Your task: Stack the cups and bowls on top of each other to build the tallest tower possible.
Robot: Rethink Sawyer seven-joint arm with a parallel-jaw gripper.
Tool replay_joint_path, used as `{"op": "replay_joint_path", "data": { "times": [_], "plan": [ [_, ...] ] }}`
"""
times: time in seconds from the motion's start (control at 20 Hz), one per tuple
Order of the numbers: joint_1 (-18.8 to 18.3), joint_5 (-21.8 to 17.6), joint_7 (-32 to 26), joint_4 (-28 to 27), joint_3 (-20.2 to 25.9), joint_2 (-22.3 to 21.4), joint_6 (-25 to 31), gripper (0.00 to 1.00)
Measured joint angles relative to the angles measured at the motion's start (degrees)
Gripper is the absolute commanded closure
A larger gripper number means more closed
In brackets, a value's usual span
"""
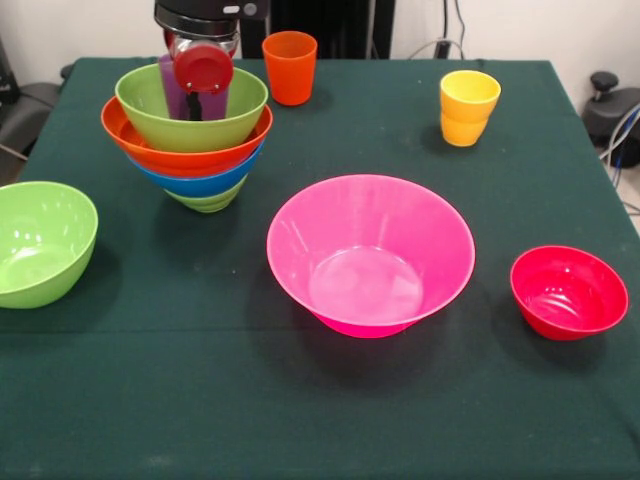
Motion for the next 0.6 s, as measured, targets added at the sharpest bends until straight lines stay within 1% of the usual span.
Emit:
{"op": "replay_joint_path", "data": {
  "times": [0.6],
  "plan": [
    [-0.63, 0.0, 0.0, -0.01, 0.6, -0.18, 0.61, 0.0]
  ]
}}
